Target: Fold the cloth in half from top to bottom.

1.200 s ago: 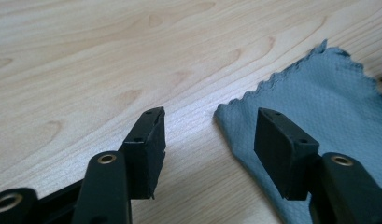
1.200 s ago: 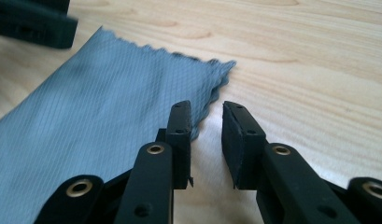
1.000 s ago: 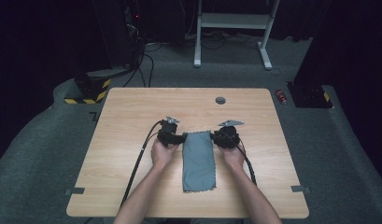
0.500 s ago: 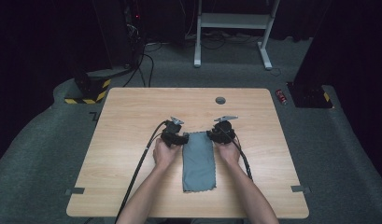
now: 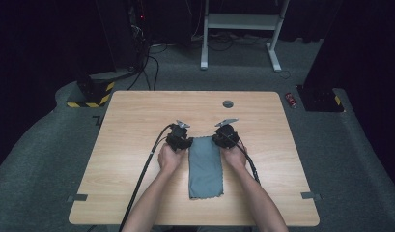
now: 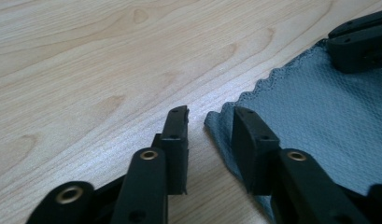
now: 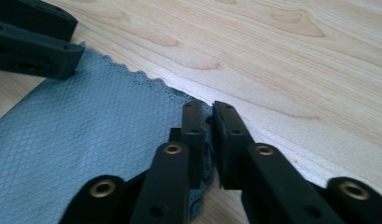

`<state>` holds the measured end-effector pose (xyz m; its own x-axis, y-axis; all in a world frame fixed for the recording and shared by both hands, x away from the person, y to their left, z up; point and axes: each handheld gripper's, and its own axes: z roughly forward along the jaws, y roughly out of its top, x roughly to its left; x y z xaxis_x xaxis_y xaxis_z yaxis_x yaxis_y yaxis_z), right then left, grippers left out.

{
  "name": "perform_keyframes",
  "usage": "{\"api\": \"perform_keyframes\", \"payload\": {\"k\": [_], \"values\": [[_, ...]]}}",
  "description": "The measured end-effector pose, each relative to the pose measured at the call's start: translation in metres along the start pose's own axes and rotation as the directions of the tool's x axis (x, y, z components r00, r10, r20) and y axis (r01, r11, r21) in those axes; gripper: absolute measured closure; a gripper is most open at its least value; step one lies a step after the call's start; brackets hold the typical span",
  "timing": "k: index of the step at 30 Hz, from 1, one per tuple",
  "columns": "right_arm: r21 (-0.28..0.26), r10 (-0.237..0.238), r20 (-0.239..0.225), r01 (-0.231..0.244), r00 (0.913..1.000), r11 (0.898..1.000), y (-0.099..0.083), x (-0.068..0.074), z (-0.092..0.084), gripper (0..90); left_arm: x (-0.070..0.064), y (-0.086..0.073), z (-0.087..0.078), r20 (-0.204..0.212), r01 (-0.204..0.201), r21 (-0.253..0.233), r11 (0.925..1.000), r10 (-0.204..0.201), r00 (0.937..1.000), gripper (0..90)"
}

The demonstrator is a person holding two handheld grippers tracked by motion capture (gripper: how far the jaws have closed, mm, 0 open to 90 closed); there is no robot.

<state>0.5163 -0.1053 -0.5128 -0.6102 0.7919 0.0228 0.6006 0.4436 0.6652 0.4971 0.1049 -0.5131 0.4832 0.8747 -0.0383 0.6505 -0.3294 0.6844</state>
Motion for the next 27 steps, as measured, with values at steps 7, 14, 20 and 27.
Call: {"api": "perform_keyframes", "payload": {"k": [7,14,20,27], "values": [[0.002,-0.006,-0.005,0.006,1.0000,1.000,0.000,0.000,-0.001,87.2,0.004,0.005,0.002,0.069,0.028,0.026,0.9993,-0.030,0.9972,85.6],[0.014,-0.004,-0.012,0.004,0.9999,1.000,-0.001,0.001,-0.004,87.5,0.007,0.004,0.002,0.096,0.054,0.024,0.9982,-0.056,0.9937,88.8],[0.001,-0.012,-0.018,0.012,0.9998,1.000,0.001,0.001,-0.011,87.8,0.008,0.004,0.000,0.108,0.060,0.013,0.9981,-0.061,0.9922,89.6],[-0.016,-0.020,-0.010,0.020,0.9998,1.000,0.005,0.003,-0.022,88.0,0.010,0.013,-0.013,0.130,0.070,-0.008,0.9975,-0.069,0.9891,89.9]]}}
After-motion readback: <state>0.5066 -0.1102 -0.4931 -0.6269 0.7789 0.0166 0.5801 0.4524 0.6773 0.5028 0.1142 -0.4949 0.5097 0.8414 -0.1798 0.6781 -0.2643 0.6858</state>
